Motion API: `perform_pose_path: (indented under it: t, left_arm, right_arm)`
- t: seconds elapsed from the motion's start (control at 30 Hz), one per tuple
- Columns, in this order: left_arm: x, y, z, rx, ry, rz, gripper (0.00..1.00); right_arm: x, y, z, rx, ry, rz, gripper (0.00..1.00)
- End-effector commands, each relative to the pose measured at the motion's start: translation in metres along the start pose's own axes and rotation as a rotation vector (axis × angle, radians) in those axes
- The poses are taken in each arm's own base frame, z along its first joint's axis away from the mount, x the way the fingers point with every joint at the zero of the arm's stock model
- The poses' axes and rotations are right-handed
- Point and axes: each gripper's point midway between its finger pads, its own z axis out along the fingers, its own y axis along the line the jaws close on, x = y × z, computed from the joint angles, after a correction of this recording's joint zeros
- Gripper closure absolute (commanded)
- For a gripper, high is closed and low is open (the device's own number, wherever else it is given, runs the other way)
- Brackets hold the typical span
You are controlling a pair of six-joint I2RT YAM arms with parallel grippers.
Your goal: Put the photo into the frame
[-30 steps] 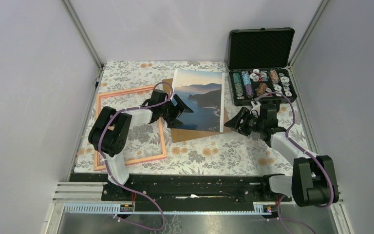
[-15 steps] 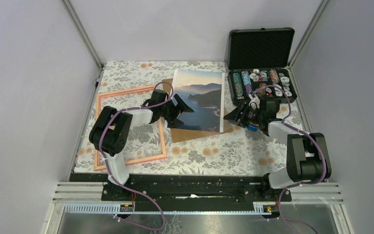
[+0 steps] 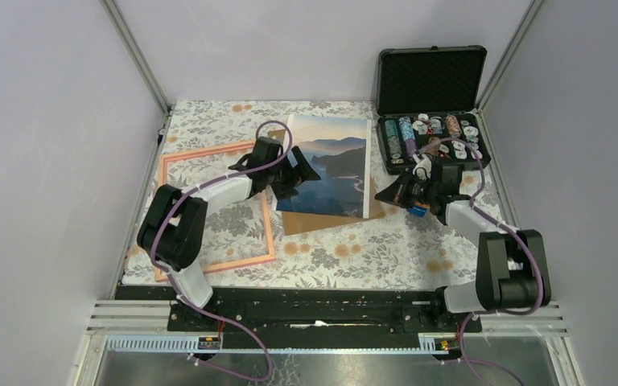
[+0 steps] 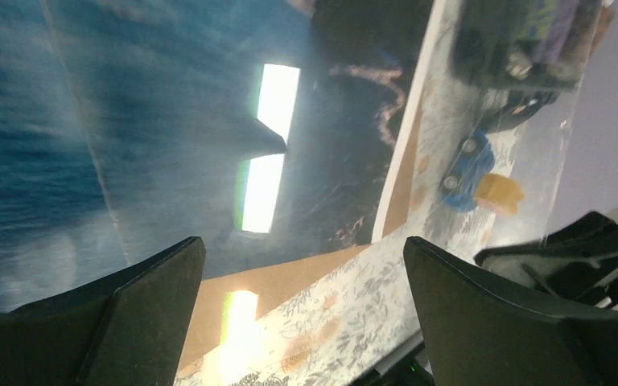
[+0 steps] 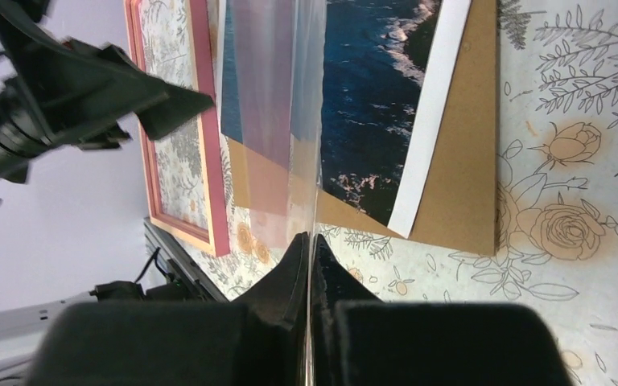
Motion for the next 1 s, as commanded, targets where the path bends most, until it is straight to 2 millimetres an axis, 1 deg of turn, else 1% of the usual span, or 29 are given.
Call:
perform_pose_path:
  t: [0.0,0.07,0.13,0.2,0.23,0.27,0.33,0.4,0.57,0.7,0.83,0.97]
  left_arm:
    - [-0.058,-0.037,-0.045,-0.025,-0.242,0.181,0.01]
    - [-0.071,-0.036,-0.057,-0.048,-0.295,0.183,0.01]
    - [-0.086,-0.026,-0.066,-0.077,-0.337,0.139,0.01]
    - [-0.105,-0.004,-0.076,-0.120,-0.382,0.051,0.01]
    - [-0.108,0.007,-0.077,-0.145,-0.391,0.004,0.01]
    - [-0.117,0.023,-0.082,-0.176,-0.408,-0.058,0.01]
    - [-0.123,0.046,-0.083,-0.209,-0.413,-0.145,0.01]
    - [-0.124,0.062,-0.080,-0.223,-0.404,-0.206,0.01]
    - [-0.116,0.082,-0.068,-0.251,-0.366,-0.265,0.01]
    - [-0.102,0.097,-0.049,-0.250,-0.293,-0.320,0.01]
    - [-0.089,0.099,-0.031,-0.208,-0.214,-0.345,0.02]
    - [-0.088,0.086,-0.025,-0.123,-0.198,-0.325,0.01]
  right_arm:
    - [-0.020,0.025,-0.021,0.004,-0.073,-0.162,1.00]
    - [-0.018,0.029,-0.028,0.009,-0.083,-0.182,1.00]
    - [-0.016,0.036,-0.035,-0.005,-0.090,-0.197,1.00]
    - [-0.016,0.046,-0.042,-0.026,-0.102,-0.209,1.00]
    - [-0.015,0.051,-0.046,-0.035,-0.106,-0.211,1.00]
    - [-0.015,0.054,-0.048,-0.043,-0.113,-0.215,1.00]
    - [-0.015,0.062,-0.053,-0.061,-0.125,-0.222,1.00]
    - [-0.013,0.066,-0.057,-0.075,-0.130,-0.223,1.00]
    - [-0.011,0.072,-0.060,-0.097,-0.128,-0.220,1.00]
    - [-0.011,0.081,-0.064,-0.121,-0.131,-0.223,1.00]
    - [-0.013,0.093,-0.071,-0.149,-0.146,-0.230,1.00]
    - [-0.015,0.103,-0.077,-0.168,-0.162,-0.217,1.00]
